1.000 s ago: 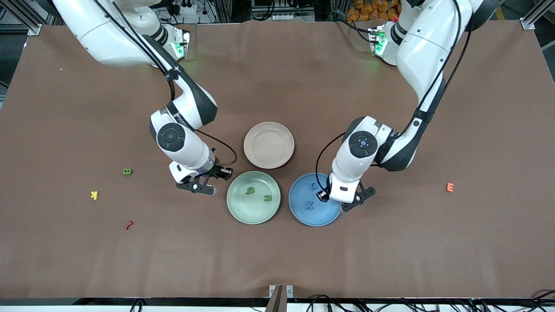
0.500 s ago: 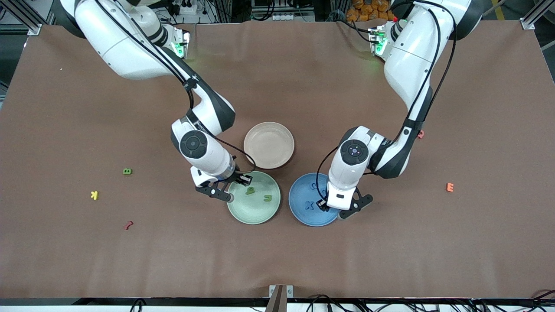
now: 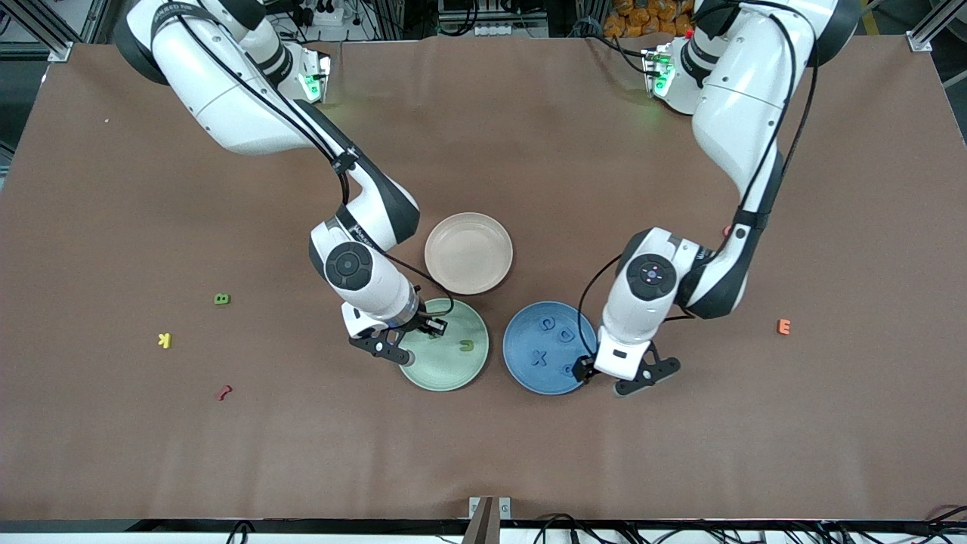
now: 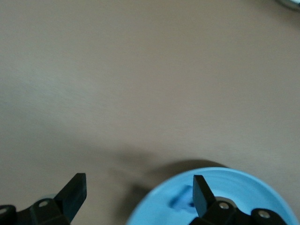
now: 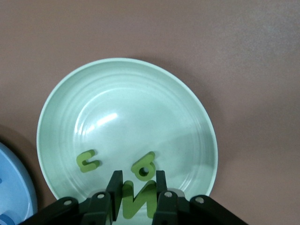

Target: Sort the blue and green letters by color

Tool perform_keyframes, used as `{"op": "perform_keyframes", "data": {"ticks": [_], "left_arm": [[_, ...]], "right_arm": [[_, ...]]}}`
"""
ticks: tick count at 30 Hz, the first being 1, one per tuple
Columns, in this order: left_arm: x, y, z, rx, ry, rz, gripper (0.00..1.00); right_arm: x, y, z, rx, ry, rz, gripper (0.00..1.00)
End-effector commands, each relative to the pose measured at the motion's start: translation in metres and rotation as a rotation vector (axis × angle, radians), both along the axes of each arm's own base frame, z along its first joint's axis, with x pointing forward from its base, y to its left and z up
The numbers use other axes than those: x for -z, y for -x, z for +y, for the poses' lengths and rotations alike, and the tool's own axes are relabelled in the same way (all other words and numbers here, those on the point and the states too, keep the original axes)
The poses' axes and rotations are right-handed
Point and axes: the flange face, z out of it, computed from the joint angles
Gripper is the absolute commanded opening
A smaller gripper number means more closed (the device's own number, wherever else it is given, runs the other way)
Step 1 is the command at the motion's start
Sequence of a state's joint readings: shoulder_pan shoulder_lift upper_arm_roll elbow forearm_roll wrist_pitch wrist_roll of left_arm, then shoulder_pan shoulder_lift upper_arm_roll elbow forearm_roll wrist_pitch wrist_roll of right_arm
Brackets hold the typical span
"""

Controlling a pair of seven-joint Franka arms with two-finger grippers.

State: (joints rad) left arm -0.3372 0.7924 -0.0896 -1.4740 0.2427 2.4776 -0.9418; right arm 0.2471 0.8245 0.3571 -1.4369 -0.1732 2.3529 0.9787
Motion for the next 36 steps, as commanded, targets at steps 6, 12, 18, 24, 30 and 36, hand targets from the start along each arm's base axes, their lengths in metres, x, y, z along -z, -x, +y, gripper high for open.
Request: {"op": "perform_keyframes", "data": {"ticks": [6, 12, 18, 24, 30, 36], "left_arm": [[-0.047, 0.059, 0.094, 0.189, -0.1, 0.086, 1.0], [-0.055, 0.079, 0.136, 0.205, -0.096, 0.118, 1.0], [-0.071, 0.108, 0.188, 0.24, -0.111, 0.138, 1.0], [-0.071, 0.131, 0.21, 0.249, -0.105, 0.164, 1.0], [-0.081, 0.132, 0.207, 0.239, -0.097, 0.168, 1.0], [-0.121, 0.107, 0.208, 0.183, -0.049, 0.216, 1.0]], "right_arm": [[-0.02, -0.009, 0.002, 0.009, 0.001, -0.029, 1.0], [-0.044, -0.012, -0.018, -0.019, 0.051, 0.003, 1.0], [-0.088, -0.016, -0.067, -0.111, 0.132, 0.068, 1.0], [-0.113, -0.01, -0.128, -0.242, 0.203, 0.154, 1.0], [-0.114, 0.002, -0.198, -0.328, 0.225, 0.187, 1.0], [-0.105, 0.012, -0.246, -0.334, 0.234, 0.22, 1.0]]}}
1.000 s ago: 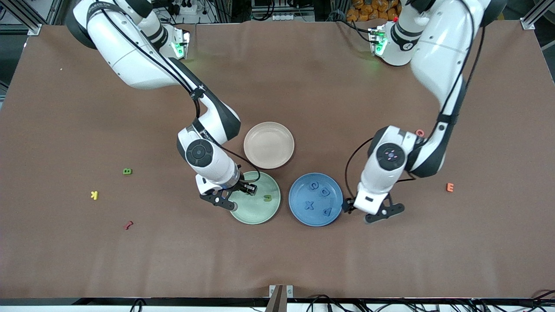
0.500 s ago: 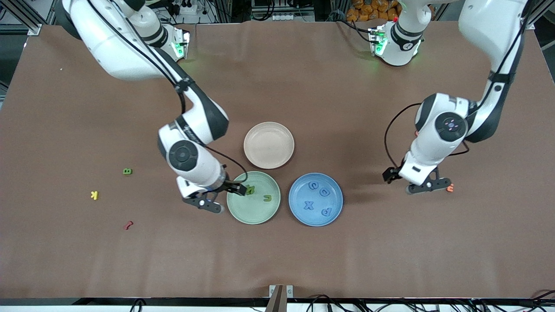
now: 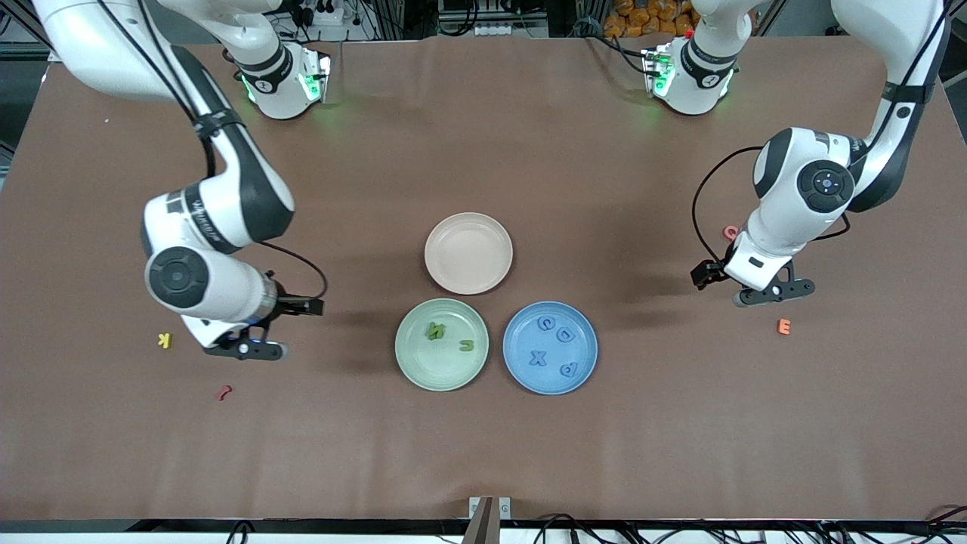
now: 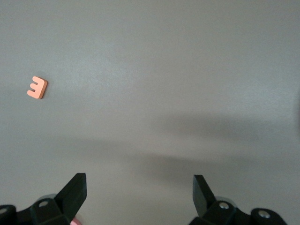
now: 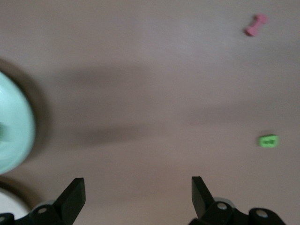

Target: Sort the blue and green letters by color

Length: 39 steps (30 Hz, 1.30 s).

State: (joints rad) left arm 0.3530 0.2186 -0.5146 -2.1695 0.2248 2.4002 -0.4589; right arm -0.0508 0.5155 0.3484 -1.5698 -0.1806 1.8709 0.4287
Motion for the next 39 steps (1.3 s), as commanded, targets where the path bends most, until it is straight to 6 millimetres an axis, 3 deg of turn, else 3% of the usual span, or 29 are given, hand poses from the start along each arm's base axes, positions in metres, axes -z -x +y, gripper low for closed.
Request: {"op": "perform_keyframes", "data": {"ticks": [1, 4, 11, 17, 22, 30, 39], "left_arm": [[-0.05, -0.021, 0.0, -0.048, 0.025, 0.043, 1.0], [-0.074, -0.028, 0.0, -0.039, 0.014, 0.087, 1.0], [-0.139, -0.037, 0.026, 0.051, -0.015, 0.138, 1.0], [-0.189, -0.04, 0.039, 0.126, -0.024, 0.136, 1.0], [-0.213, -0.035, 0.044, 0.122, -0.032, 0.096, 1.0], [-0.256, -0.018, 0.084, 0.157, 0.018, 0.031, 1.0], [-0.274, -0.007, 0.071, 0.182, 0.043, 0.019, 1.0]], "right_arm": [[0.005, 0.023, -0.036, -0.018, 0.021, 0.016, 1.0], [0.011, 0.029, -0.056, -0.029, 0.017, 0.013, 1.0], [0.035, 0.055, -0.101, -0.098, -0.011, -0.083, 1.0], [0.045, 0.058, -0.133, -0.122, -0.023, -0.078, 1.0], [0.052, 0.061, -0.154, -0.158, -0.033, -0.078, 0.99], [0.085, 0.077, -0.187, -0.202, -0.042, -0.139, 0.98], [0.114, 0.083, -0.209, -0.233, -0.026, -0.142, 0.9]]}}
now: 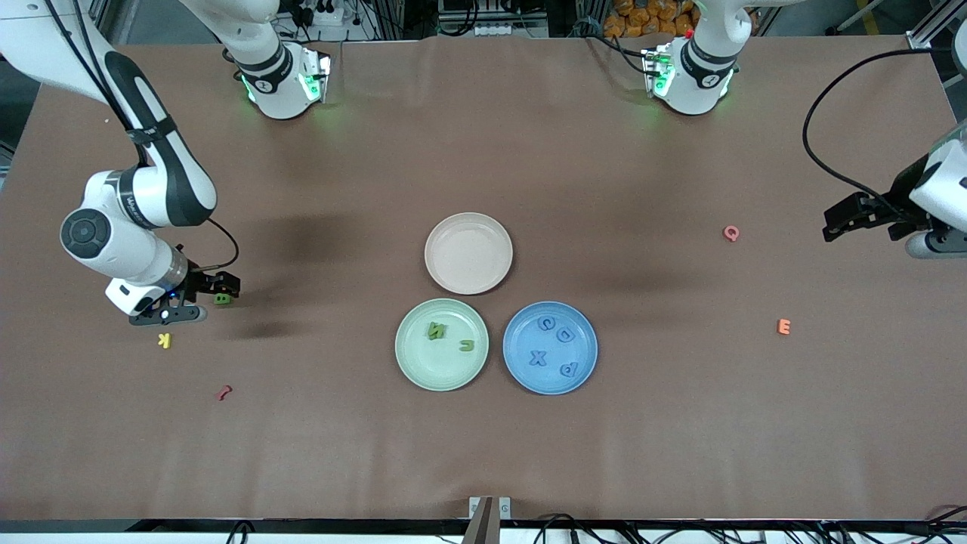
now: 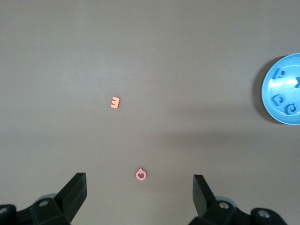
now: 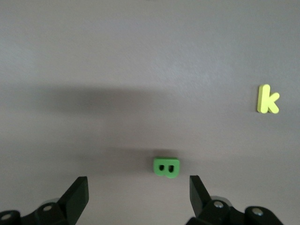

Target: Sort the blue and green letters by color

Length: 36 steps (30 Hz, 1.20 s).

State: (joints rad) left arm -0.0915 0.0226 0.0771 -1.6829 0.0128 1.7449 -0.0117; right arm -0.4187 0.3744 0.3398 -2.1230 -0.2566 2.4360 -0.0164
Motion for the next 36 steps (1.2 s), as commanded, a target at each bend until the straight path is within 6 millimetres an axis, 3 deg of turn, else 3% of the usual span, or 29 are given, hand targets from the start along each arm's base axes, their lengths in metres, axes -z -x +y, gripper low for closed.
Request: {"op": "perform_keyframes", "data": {"ticks": [1, 7, 15, 19, 23, 30, 36], "left_arm": [[-0.011, 0.013, -0.008, 0.032, 0.034, 0.0, 1.0], [-0.021, 0.03, -0.013, 0.061, 0.054, 0.042, 1.0], [-0.029, 0.034, -0.01, 0.05, 0.085, 0.029, 1.0], [-0.03, 0.034, -0.019, 0.059, 0.076, 0.028, 1.0], [-0.039, 0.034, -0.02, 0.06, 0.07, 0.01, 1.0], [-0.057, 0.038, -0.011, 0.05, 0.073, 0.04, 1.0], [-0.06, 0.038, -0.007, 0.052, 0.051, 0.038, 1.0]], "right_arm": [[0.013, 0.005, -0.012, -0.026, 0.005, -0.014, 0.89], [0.037, 0.011, -0.018, -0.041, -0.005, -0.029, 0.84], [0.051, 0.016, -0.015, -0.046, -0.022, -0.038, 0.78], [0.059, 0.02, -0.016, -0.046, -0.029, -0.035, 0.74], [0.06, 0.02, -0.015, -0.063, -0.022, -0.036, 0.66], [0.064, 0.021, -0.023, -0.065, -0.015, -0.036, 0.65], [0.064, 0.022, -0.023, -0.068, -0.014, -0.035, 0.65]]}}
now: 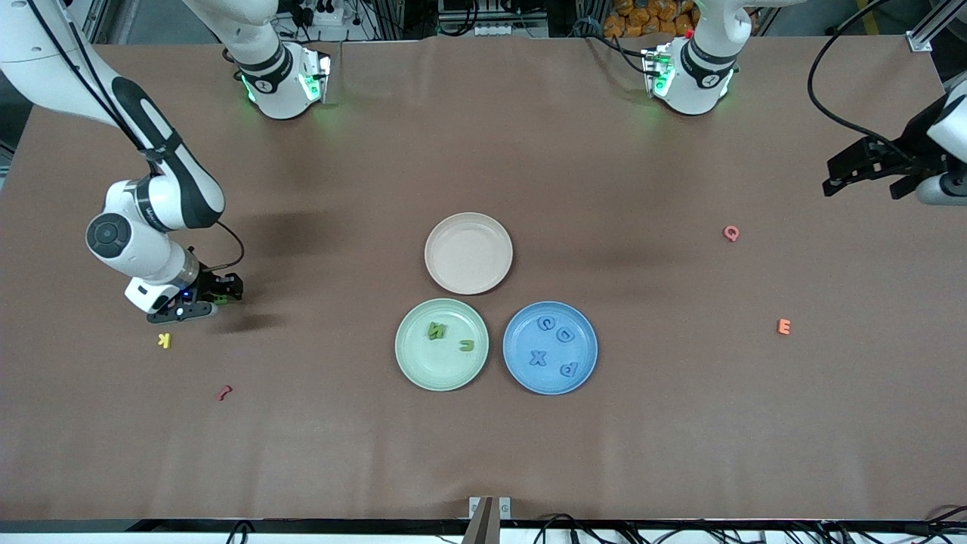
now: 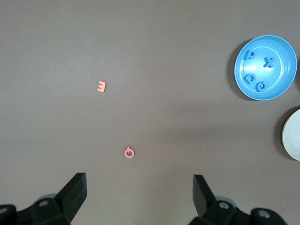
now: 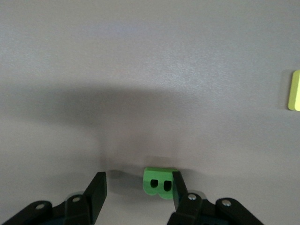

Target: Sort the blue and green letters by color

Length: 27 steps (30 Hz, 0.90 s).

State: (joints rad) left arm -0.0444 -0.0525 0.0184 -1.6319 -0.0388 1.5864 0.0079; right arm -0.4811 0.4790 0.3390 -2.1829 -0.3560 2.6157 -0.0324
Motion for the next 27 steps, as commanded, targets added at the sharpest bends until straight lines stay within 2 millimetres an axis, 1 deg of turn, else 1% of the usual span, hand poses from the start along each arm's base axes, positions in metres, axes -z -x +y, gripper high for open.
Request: {"op": "perform_keyframes", "data": {"ticks": [1, 5, 11, 18, 27], "left_arm": [[-0.008, 0.003, 0.002, 0.03, -0.009, 0.006, 1.0], [-0.007, 0.003, 0.002, 0.057, -0.049, 0.006, 1.0], [-0.007, 0.002, 0.002, 0.058, -0.054, 0.005, 1.0], [-0.011, 0.003, 0.009, 0.047, -0.055, -0.004, 1.0], [-0.016, 0.004, 0.003, 0.038, -0.04, -0.016, 1.0]], "right_arm": [[0.002, 0.003, -0.003, -0.019, 0.004, -0.008, 0.65], [0.002, 0.003, -0.003, -0.021, 0.007, -0.006, 0.65], [0.0, 0.001, -0.003, -0.021, 0.01, -0.003, 0.65], [-0.002, 0.0, -0.007, -0.025, 0.011, -0.007, 0.62], [-0.003, 0.0, -0.022, -0.044, 0.012, -0.014, 0.61]]}}
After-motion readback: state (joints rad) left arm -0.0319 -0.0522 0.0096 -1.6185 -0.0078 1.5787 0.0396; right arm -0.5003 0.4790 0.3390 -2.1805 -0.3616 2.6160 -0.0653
